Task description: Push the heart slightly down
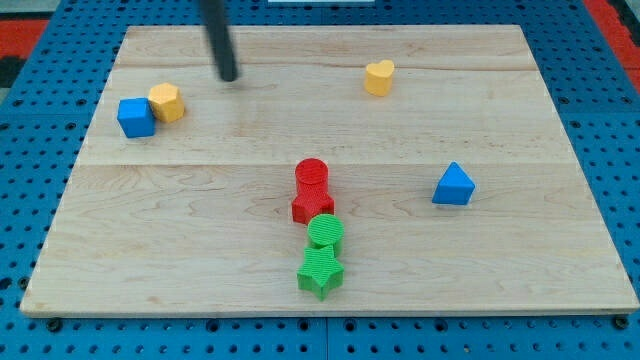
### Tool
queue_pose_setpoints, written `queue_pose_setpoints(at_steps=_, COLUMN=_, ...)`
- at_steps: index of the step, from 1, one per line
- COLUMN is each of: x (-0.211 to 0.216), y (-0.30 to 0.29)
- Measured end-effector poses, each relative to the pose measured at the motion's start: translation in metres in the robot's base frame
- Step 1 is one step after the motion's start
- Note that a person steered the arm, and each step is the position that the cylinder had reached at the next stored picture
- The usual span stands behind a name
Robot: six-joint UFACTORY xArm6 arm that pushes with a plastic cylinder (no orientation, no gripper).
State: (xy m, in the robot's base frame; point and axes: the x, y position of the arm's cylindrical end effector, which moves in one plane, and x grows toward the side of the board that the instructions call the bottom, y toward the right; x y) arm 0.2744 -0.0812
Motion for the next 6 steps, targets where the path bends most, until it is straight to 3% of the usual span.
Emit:
queue_pose_setpoints(at_steps=1, x=-0.05, y=0.072)
queue_pose_setpoints(at_steps=2, x=-0.023, y=0.164)
queue_pose_setpoints(at_steps=3, x=0.054, y=0.166)
queue_pose_setpoints(at_steps=4, x=0.068, y=0.116)
queue_pose_setpoints(at_steps=6, x=0.097, y=0.183)
